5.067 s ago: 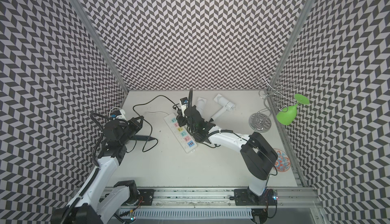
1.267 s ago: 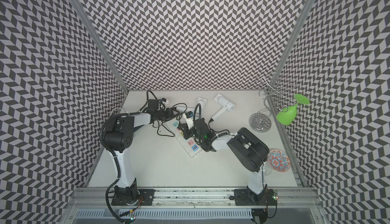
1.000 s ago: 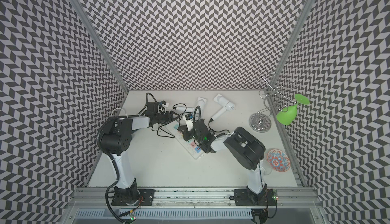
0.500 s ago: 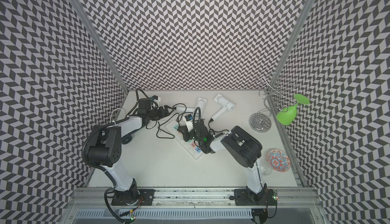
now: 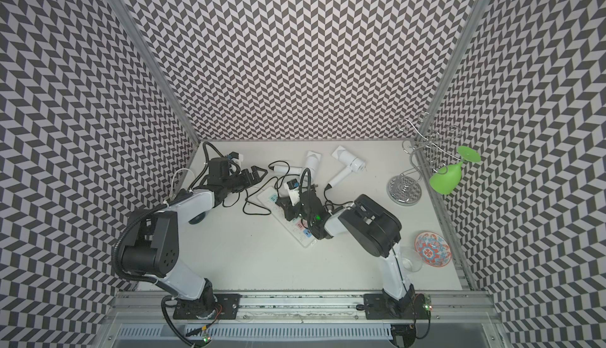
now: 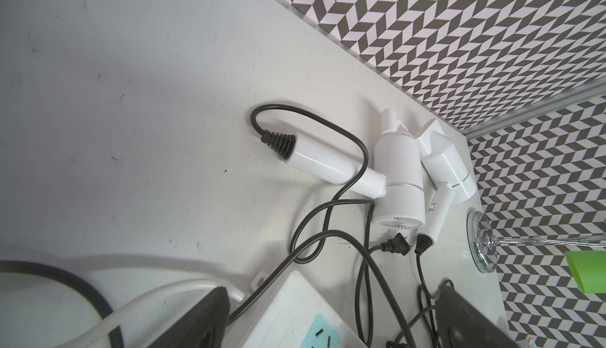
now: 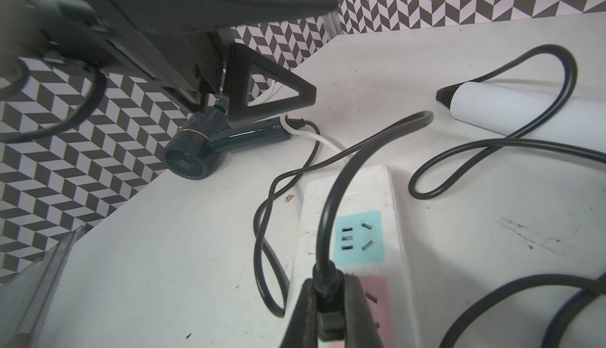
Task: Charge the blow dryers
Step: Insert the plug into the socket.
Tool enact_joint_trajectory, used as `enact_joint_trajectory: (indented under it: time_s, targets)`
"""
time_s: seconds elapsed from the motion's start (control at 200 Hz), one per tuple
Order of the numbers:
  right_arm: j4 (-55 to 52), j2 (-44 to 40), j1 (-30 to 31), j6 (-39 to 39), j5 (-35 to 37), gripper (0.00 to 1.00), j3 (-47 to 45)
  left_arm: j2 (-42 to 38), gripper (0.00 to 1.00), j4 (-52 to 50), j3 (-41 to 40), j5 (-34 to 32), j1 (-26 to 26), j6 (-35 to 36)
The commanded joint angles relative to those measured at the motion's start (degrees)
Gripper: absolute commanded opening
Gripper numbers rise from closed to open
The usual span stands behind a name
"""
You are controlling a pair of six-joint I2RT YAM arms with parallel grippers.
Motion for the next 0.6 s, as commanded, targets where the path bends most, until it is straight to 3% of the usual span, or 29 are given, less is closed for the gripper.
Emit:
enact_joint_trajectory:
  time_s: [0.0, 0.596]
  targets:
    - [1.3, 1.0, 0.1, -1.1, 1.5, 0.00, 0.2, -2.7, 0.99, 1.6, -1.2, -1.3, -0.3, -0.6]
    - [-1.6, 0.7, 0.2, -3.6, 2.7, 0.00, 0.1, -3.7, 0.99, 1.5, -2.5, -2.3, -1.3, -0.2]
